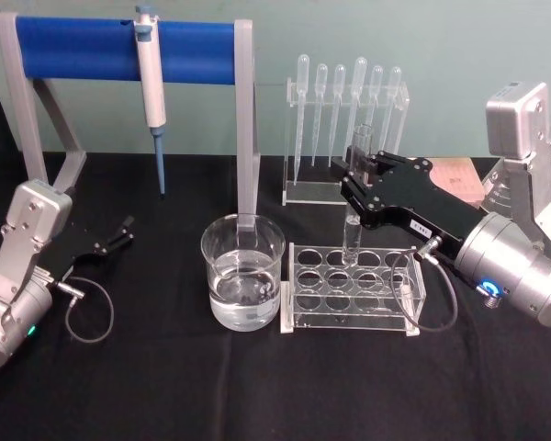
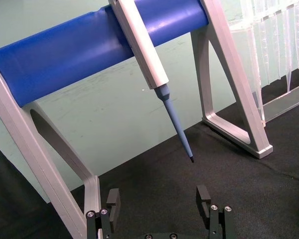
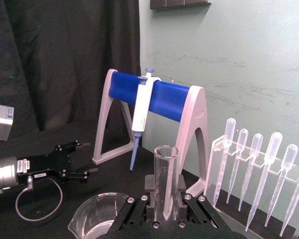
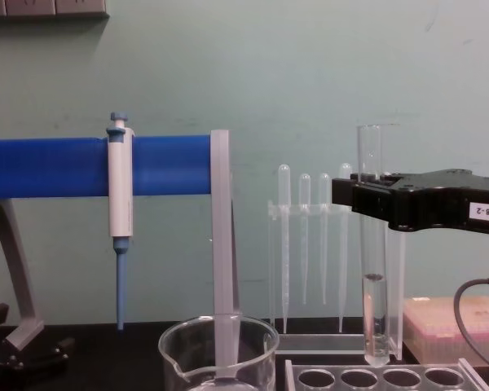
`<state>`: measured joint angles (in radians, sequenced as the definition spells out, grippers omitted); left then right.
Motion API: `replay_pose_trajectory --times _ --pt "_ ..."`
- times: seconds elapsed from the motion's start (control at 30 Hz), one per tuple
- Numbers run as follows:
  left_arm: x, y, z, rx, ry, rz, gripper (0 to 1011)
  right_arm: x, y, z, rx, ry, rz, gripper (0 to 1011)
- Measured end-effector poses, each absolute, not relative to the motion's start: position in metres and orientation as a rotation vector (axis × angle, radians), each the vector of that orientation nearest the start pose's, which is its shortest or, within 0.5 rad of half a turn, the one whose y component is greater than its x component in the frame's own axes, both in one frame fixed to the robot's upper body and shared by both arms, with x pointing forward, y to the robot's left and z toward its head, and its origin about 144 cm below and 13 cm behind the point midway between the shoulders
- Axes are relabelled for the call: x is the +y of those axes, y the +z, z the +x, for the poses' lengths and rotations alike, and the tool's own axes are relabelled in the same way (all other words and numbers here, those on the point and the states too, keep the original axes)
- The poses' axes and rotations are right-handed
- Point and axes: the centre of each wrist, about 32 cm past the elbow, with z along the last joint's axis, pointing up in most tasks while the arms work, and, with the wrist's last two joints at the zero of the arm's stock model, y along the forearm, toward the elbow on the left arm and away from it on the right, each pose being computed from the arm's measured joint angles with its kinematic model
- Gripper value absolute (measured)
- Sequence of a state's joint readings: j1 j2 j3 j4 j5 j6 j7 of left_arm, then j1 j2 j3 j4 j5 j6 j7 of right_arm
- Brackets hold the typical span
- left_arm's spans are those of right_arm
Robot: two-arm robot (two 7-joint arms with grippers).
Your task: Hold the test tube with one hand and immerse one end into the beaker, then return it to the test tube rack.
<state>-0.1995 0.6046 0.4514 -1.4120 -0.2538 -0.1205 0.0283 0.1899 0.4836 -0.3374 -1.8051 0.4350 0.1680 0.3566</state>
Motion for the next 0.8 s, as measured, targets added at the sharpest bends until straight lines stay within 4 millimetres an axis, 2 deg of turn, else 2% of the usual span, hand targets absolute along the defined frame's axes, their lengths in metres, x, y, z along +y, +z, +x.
replay_pose_trajectory --times 0.8 --pt "0.3096 1.1398 0.4886 -0.285 1.248 0.304 1000 -0.2375 1.2528 0.4767 -0.114 -0.816 -0.02 224"
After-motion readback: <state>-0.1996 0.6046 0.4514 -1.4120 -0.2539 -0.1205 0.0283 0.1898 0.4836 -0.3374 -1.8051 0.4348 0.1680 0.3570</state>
